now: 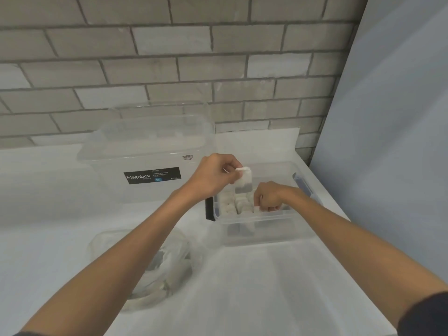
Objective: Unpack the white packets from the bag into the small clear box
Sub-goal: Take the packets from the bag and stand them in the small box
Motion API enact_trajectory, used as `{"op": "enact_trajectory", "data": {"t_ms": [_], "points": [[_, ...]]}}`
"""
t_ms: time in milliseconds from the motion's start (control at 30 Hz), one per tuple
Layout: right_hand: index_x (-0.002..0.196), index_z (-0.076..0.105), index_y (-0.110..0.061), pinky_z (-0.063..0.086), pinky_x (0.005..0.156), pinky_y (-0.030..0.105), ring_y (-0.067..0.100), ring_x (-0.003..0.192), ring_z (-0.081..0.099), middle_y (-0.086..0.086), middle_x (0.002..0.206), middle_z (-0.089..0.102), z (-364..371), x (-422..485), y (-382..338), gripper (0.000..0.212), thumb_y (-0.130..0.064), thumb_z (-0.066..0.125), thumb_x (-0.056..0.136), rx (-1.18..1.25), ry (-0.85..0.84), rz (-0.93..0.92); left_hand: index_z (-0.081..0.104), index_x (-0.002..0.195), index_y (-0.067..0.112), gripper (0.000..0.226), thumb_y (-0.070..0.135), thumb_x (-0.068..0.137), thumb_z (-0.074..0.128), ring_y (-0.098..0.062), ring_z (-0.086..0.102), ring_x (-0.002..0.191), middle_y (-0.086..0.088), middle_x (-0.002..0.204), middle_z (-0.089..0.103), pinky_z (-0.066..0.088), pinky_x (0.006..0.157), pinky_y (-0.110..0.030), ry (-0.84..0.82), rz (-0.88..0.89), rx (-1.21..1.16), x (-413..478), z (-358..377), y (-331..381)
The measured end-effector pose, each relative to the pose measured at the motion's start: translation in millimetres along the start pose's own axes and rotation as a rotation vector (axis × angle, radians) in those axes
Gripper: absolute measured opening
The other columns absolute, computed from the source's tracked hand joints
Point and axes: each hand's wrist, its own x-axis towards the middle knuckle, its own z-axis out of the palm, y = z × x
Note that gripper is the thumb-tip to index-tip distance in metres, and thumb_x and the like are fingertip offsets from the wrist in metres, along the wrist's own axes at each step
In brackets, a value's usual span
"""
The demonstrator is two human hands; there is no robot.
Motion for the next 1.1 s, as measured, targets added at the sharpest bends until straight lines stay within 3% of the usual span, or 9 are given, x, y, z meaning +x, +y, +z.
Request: {"op": "enact_trajectory", "data": {"t_ms": [167,333,433,533,667,767,867,1000,1100], "points": [[0.098,0.069,-0.006,0.055,0.069,0.030,0.023,0.069,0.062,0.006,0.073,0.061,2,3,3,0.019,0.002,0.063,0.082,-0.003,0.044,-0.037,0.070,0.087,0.016,0.004,0.015,0.087,0.066,-0.010,0.064,0.068,0.001,0.071,0.069,0.052,0.064,-0.029,-0.024,-0.033,0.018,3,8,-1],[0.087,0.066,-0.010,0.053,0.057,0.024,0.021,0.062,0.065,0.003,0.072,0.060,-10,-12,10,0.021,0.004,0.051,0.085,0.028,0.136,-0.100,0.070,0.090,0.014,0.007,0.009,0.086,0.067,-0.018,0.068,0.074,-0.008,0.080,0.073,0.055,0.068,-0.033,-0.067,-0.068,0.052,9,15,-2],[0.091,0.066,-0.011,0.045,0.047,0.015,0.016,0.059,0.068,0.005,0.077,0.065,-25,-26,13,0.025,0.003,0.047,0.085,0.171,0.281,-0.161,0.069,0.089,0.014,0.009,0.006,0.085,0.067,-0.015,0.065,0.069,-0.010,0.078,0.072,0.054,0.067,-0.032,-0.098,-0.086,0.092,16,21,-4],[0.102,0.067,-0.016,0.050,0.055,0.018,0.012,0.066,0.070,0.003,0.089,0.070,-36,-44,14,0.022,-0.005,0.055,0.087,0.355,0.352,-0.245,0.066,0.088,0.012,0.008,0.006,0.084,0.069,-0.012,0.063,0.064,-0.005,0.072,0.069,0.052,0.064,-0.026,-0.127,-0.091,0.127,21,31,-4],[0.102,0.069,-0.020,0.047,0.058,0.016,0.010,0.068,0.070,-0.006,0.087,0.071,-36,-53,13,0.017,-0.016,0.063,0.087,0.375,0.326,-0.305,0.062,0.087,0.011,0.010,0.007,0.082,0.071,-0.015,0.063,0.065,-0.011,0.075,0.070,0.053,0.066,-0.029,-0.152,-0.092,0.115,26,46,-1],[0.093,0.072,-0.013,0.045,0.054,0.011,0.007,0.062,0.068,0.003,0.083,0.074,-30,-47,18,0.010,-0.013,0.066,0.085,0.341,0.338,-0.299,0.061,0.089,0.010,0.013,0.007,0.082,0.071,-0.010,0.061,0.061,-0.010,0.076,0.069,0.050,0.058,-0.017,-0.175,-0.095,0.100,27,54,2],[0.093,0.072,-0.007,0.048,0.055,0.015,0.012,0.064,0.069,0.013,0.082,0.073,-25,-39,25,0.009,-0.007,0.066,0.085,0.359,0.305,-0.265,0.062,0.094,0.008,0.017,0.008,0.081,0.072,-0.009,0.060,0.064,-0.008,0.080,0.069,0.044,0.054,-0.010,-0.182,-0.107,0.096,27,55,1],[0.093,0.071,-0.009,0.053,0.063,0.021,0.011,0.067,0.069,0.011,0.086,0.073,-16,-27,29,0.010,-0.006,0.065,0.085,0.280,0.168,-0.177,0.062,0.095,0.013,0.018,0.011,0.080,0.072,-0.016,0.065,0.078,-0.007,0.087,0.073,0.053,0.068,-0.024,-0.151,-0.111,0.101,26,49,-6],[0.094,0.070,-0.009,0.053,0.061,0.019,0.012,0.067,0.065,0.006,0.078,0.069,-9,-18,26,0.012,-0.005,0.066,0.084,0.234,0.096,-0.125,0.063,0.094,0.015,0.017,0.012,0.080,0.072,-0.015,0.064,0.075,-0.006,0.087,0.074,0.054,0.071,-0.029,-0.143,-0.112,0.115,24,44,-9]]}}
